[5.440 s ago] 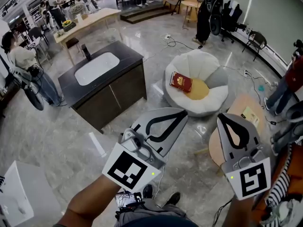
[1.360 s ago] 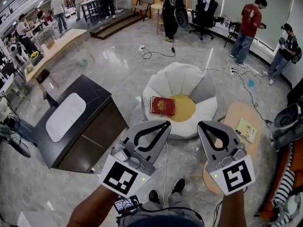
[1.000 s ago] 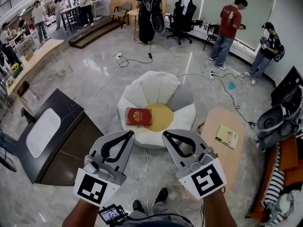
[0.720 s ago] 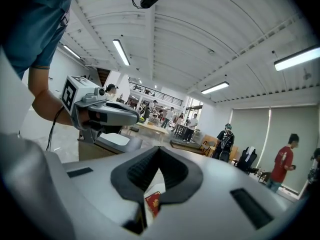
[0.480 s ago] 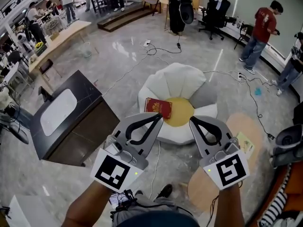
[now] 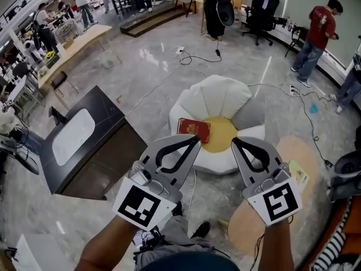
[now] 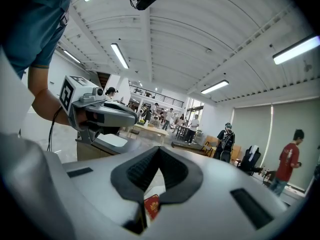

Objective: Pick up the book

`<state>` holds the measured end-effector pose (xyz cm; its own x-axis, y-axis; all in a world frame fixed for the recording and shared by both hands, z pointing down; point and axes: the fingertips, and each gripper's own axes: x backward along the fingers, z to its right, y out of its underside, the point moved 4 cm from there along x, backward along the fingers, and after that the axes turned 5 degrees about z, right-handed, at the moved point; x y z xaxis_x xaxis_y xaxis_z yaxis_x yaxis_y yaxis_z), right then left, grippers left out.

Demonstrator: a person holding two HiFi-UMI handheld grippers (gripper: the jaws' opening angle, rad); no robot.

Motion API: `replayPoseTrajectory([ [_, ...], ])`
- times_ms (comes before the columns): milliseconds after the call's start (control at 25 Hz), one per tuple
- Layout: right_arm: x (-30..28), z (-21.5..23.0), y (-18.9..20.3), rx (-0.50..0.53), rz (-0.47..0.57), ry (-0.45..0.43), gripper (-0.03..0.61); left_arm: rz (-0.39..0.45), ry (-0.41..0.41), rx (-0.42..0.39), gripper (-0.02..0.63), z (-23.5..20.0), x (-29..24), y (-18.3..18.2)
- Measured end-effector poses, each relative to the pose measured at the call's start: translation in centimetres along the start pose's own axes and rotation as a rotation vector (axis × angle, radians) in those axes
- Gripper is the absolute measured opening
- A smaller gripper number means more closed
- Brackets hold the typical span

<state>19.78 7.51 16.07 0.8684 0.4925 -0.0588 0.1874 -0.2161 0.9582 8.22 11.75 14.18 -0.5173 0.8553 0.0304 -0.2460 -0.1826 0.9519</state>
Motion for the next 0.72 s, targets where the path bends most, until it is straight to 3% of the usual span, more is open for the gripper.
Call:
replayPoseTrajectory([
  [320, -4.3, 1.8, 0.9, -0.004, -0.051, 0.056, 0.012, 0.014, 0.063, 0.008, 0.003, -4.6, -2.0, 2.5],
  [720, -11.8, 3.6, 1.3, 0.006, -0.089, 0.093, 0.012, 0.045, 0.059, 0.040, 0.003, -13.4, -3.4, 5.4],
])
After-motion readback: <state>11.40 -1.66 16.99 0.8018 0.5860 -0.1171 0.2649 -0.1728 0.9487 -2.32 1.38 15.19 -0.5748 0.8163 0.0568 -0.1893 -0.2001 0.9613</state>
